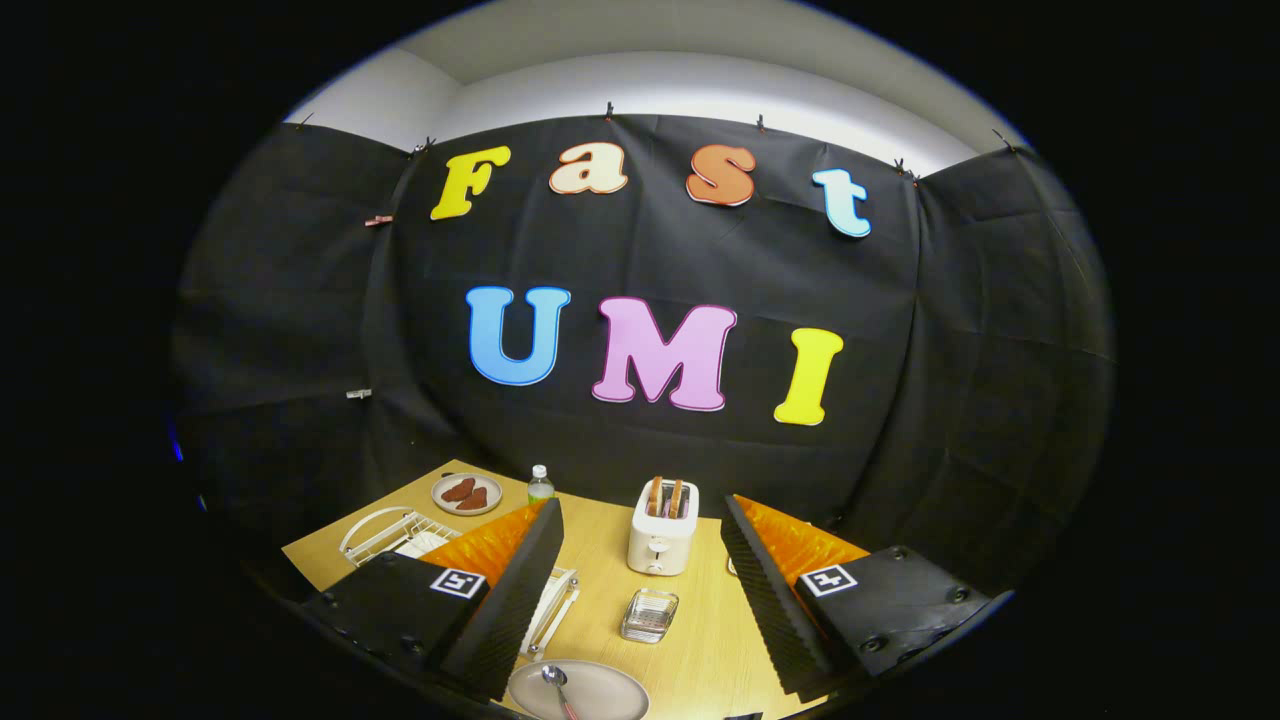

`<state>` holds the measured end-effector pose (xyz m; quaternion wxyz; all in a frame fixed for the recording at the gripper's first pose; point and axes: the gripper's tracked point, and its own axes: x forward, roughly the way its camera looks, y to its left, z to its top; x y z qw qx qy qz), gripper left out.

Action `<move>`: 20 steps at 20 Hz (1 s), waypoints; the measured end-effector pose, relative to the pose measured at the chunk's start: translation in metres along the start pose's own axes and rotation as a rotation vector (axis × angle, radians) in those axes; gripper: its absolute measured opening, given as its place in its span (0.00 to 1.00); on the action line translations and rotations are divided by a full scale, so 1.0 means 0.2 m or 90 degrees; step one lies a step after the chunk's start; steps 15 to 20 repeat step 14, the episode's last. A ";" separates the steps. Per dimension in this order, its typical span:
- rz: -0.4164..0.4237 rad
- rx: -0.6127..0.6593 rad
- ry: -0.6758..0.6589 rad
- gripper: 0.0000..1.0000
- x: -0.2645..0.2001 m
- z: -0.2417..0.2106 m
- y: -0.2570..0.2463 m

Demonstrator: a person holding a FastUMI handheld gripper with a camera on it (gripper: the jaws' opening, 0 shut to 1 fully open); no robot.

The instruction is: Take the plate from the dish rack, then take the spoon from the basket and place it into the plate.

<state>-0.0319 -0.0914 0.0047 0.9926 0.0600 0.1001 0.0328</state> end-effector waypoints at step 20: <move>0.011 -0.001 0.021 0.98 -0.01 -0.04 0.03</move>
